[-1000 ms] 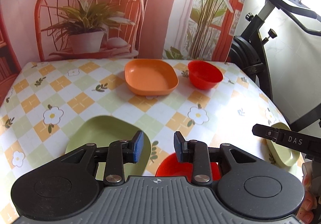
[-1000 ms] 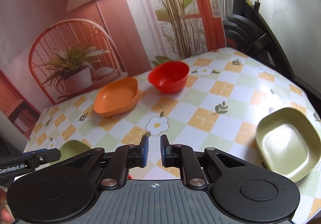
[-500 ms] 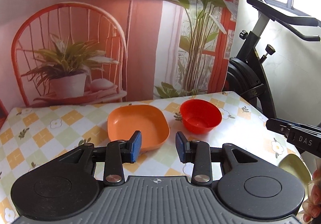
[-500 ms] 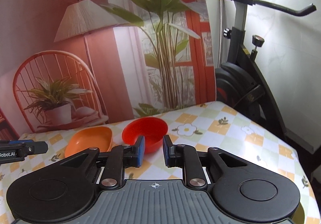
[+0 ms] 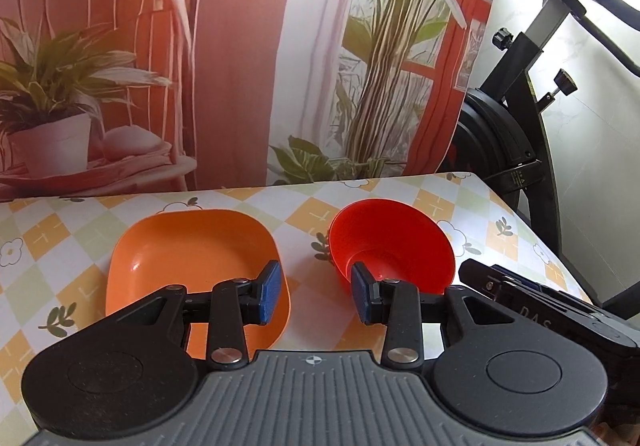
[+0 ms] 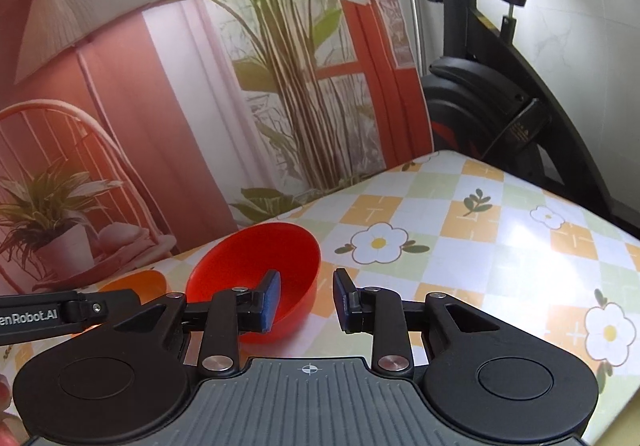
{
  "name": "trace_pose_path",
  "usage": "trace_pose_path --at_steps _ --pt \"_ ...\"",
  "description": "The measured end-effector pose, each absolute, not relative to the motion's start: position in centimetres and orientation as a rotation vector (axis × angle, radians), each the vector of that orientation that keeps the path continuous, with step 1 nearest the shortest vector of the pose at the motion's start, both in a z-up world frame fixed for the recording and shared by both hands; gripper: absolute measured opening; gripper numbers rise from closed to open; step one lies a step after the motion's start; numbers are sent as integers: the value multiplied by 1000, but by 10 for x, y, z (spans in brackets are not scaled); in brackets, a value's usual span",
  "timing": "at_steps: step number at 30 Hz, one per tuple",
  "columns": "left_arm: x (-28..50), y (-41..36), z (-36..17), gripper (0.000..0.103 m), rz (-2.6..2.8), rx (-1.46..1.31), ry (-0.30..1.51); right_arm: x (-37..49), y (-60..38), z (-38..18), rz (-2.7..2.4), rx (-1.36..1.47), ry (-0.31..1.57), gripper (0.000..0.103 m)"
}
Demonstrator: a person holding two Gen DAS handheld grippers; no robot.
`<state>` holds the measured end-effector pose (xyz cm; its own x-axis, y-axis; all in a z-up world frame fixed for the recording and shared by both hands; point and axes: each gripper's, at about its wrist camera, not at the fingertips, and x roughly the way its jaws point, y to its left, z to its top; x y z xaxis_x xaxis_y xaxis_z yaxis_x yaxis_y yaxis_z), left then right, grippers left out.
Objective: Organize plates and bowls
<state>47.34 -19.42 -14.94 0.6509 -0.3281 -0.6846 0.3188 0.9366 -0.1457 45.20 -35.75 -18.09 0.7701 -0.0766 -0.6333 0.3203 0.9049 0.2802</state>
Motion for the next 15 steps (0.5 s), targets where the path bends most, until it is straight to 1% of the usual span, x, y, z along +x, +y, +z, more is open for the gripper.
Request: trace_pose_path --at_steps 3,6,8,9,10,15 --pt "480 -195 -156 41 -371 -13 800 462 -363 -195 -227 415 693 29" --pt "486 -194 -159 44 -372 -24 810 465 -362 -201 -217 412 700 28" --pt "489 -195 -160 45 -373 -30 814 465 -361 -204 -208 417 701 23" --pt "490 -196 -161 47 -374 -33 813 466 -360 -205 -203 417 705 17" --pt "491 -196 -161 48 -376 -35 813 467 -359 -205 -196 415 711 13" --pt "492 -199 -163 51 -377 -29 817 466 -354 -204 -191 384 719 7"
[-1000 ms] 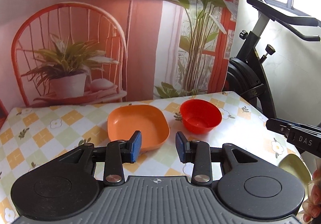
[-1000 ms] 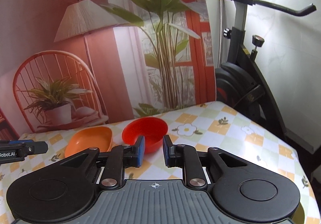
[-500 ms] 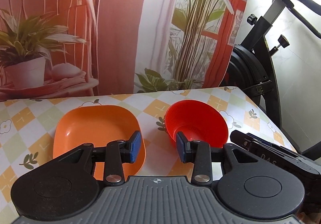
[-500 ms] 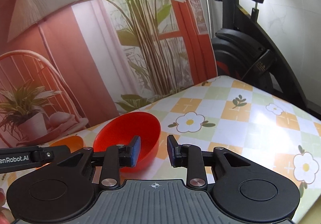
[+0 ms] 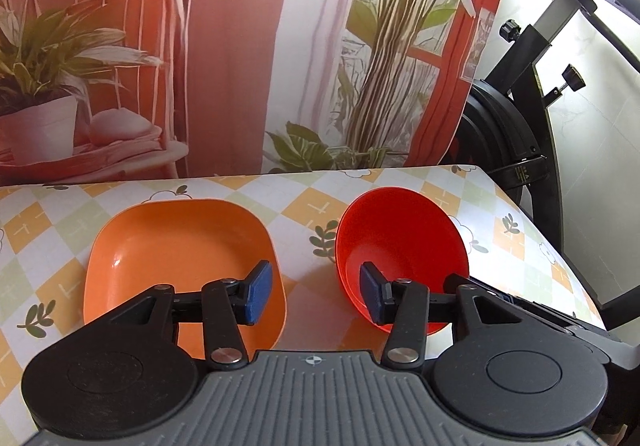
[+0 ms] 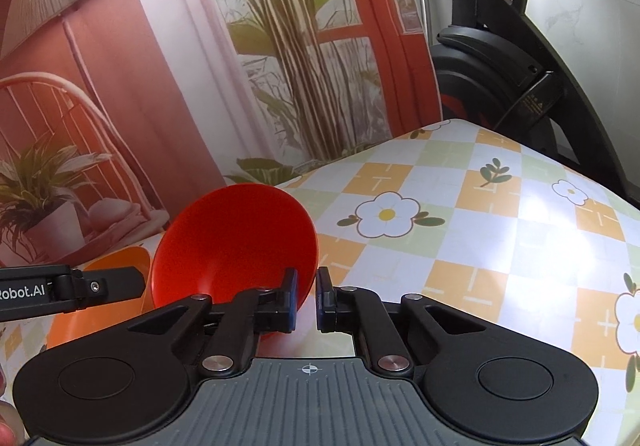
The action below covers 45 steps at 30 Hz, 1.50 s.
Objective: Organize plates and bowls
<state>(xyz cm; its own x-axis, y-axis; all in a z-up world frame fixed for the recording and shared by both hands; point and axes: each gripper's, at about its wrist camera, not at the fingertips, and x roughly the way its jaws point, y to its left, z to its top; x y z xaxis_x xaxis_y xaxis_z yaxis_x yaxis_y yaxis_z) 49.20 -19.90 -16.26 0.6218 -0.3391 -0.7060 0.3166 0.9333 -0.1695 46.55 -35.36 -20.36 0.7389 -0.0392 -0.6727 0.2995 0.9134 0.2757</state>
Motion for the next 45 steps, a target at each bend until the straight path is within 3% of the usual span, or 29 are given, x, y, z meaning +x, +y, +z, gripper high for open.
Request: trace_pose_path --at_steps 13,14,16,20,45 --pt "494 -212 -175 49 -404 -19 845 454 -353 -206 -181 395 733 6" --pt "494 -213 -176 46 -412 -23 847 453 -352 -205 -177 394 733 6" --pt "491 -214 -175 25 -425 -21 849 451 -350 -202 -168 396 729 6" --pt "482 -214 -171 17 -411 32 834 445 -347 -194 -168 399 723 5" --pt "379 -160 -105 17 -359 106 752 350 -292 -107 -94 403 635 5"
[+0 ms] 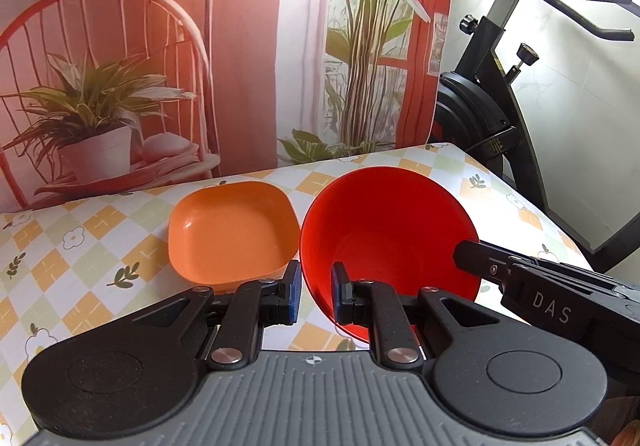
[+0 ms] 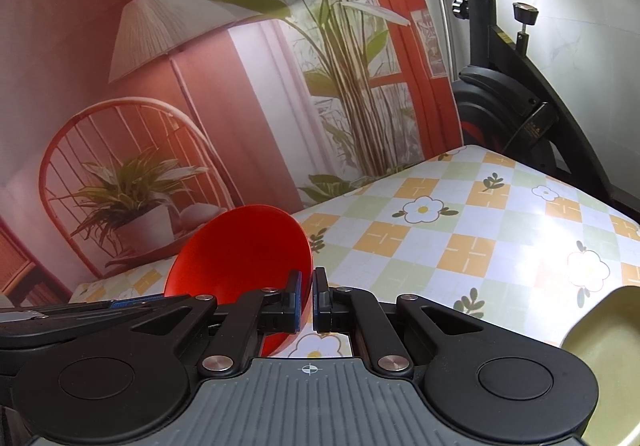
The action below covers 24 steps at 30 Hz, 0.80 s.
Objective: Organize plates and bowls
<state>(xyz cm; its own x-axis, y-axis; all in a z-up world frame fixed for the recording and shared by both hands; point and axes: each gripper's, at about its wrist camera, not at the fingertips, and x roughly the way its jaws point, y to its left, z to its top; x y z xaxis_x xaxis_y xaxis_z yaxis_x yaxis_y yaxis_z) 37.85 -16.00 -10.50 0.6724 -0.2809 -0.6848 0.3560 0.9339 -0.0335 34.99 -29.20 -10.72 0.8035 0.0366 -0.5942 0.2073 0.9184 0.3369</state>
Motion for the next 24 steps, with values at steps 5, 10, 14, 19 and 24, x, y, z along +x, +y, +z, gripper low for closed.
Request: trace_pose_path --at_steps 5,10,14,19,24 --pt "358 -143 -100 17 -341 108 763 330 -276 -99 -63 396 642 5" --pt "339 -126 -98 17 -344 85 783 311 -263 -93 -38 381 655 5" --pt "323 -111 -99 17 -359 55 795 297 -257 -91 -18 385 670 5" --pt "305 -100 -103 17 -361 48 811 280 -248 -95 -2 382 698 5" --pt "292 -90 -109 17 -372 25 836 265 -242 -101 10 367 732 5"
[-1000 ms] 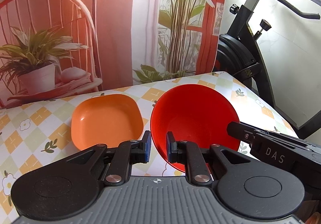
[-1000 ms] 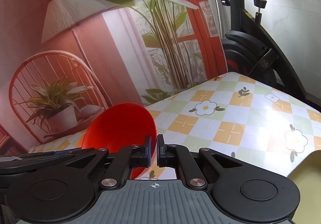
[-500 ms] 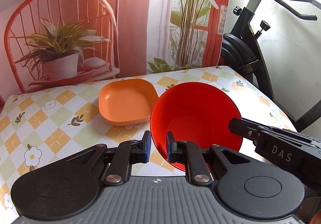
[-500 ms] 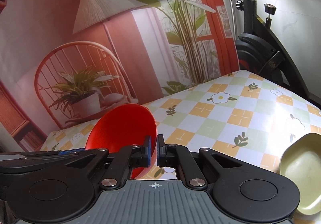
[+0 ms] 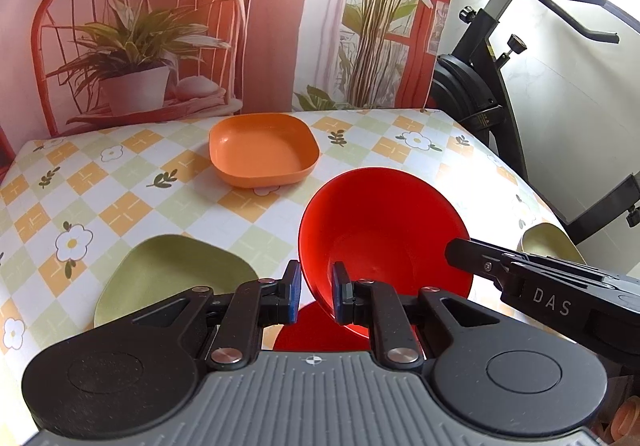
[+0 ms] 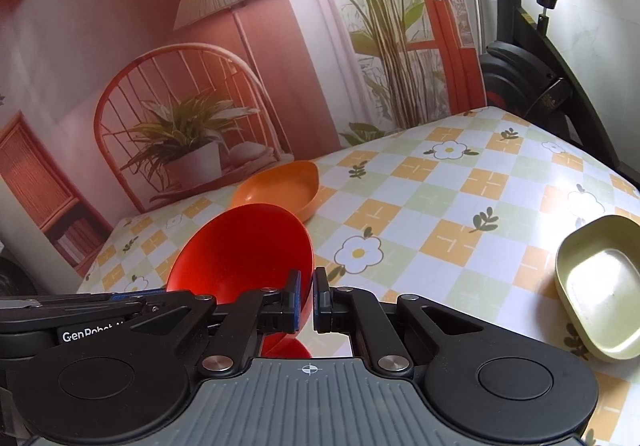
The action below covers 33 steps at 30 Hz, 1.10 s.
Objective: Organize plates and bowls
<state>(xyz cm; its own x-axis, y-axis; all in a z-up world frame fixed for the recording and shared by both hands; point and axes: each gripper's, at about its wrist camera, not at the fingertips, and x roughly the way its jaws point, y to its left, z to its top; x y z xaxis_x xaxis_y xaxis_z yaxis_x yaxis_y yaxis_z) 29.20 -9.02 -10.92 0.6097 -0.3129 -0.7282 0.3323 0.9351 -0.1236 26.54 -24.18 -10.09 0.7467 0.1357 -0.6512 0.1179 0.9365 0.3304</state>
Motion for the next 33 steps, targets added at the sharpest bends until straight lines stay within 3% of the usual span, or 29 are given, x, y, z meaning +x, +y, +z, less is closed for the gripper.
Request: trace_pose_path --at_steps 33 --pt "265 -64 -153 18 -365 -35 920 247 -219 -137 34 324 882 6"
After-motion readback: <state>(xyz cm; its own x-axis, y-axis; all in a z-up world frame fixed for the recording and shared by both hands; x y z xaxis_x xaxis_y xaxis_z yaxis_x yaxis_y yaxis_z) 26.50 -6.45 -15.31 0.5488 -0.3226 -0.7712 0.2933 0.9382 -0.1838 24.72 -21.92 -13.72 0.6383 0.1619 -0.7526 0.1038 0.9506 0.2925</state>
